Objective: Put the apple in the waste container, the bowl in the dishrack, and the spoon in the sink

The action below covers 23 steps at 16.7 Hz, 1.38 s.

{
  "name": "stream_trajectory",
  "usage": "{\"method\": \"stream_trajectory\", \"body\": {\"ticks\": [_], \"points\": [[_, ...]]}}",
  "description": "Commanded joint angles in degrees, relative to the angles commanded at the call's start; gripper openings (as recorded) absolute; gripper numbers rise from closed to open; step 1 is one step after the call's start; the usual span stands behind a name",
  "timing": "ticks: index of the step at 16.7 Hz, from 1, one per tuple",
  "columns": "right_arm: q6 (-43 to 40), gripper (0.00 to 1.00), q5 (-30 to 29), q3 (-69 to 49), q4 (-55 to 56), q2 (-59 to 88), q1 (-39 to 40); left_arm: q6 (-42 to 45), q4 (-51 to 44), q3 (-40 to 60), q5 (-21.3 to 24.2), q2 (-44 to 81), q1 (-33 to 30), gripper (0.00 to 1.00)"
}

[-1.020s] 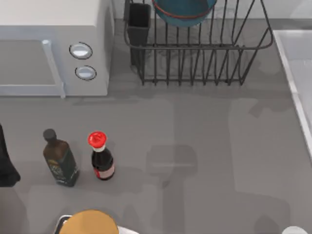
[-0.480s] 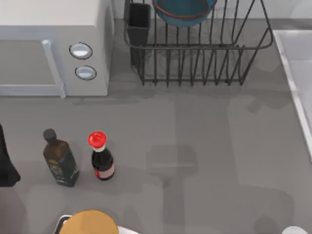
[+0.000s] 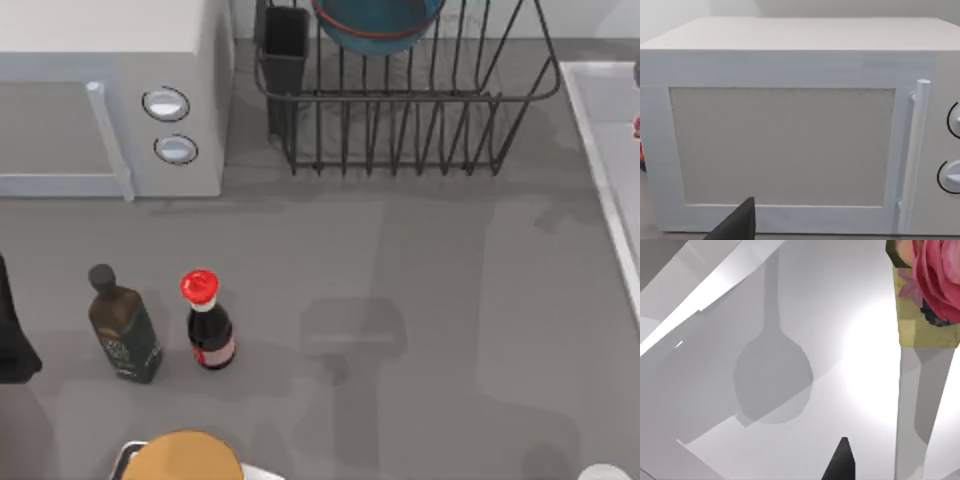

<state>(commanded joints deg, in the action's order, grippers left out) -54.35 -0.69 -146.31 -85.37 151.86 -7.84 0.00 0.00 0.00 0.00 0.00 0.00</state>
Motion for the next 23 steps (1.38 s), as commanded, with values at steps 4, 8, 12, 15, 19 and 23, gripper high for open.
{"method": "stream_trajectory", "body": {"ticks": [4,8,12,15,19,23], "points": [[0.13,0.00,-0.04,6.39,5.30,-2.45,-0.17,0.00,0.00,0.00,0.00,0.00,0.00,1.00],[0.13,0.00,-0.04,6.50,5.41,-2.51,-0.17,0.00,0.00,0.00,0.00,0.00,0.00,1.00],[0.13,0.30,-0.04,6.50,5.41,-2.51,-0.17,0.00,0.00,0.00,0.00,0.00,0.00,1.00],[0.13,0.53,-0.04,6.50,5.41,-2.51,-0.17,0.00,0.00,0.00,0.00,0.00,0.00,1.00],[0.13,0.83,-0.04,6.50,5.41,-2.51,-0.17,0.00,0.00,0.00,0.00,0.00,0.00,1.00],[0.13,1.00,-0.04,6.50,5.41,-2.51,-0.17,0.00,0.00,0.00,0.00,0.00,0.00,1.00]]}}
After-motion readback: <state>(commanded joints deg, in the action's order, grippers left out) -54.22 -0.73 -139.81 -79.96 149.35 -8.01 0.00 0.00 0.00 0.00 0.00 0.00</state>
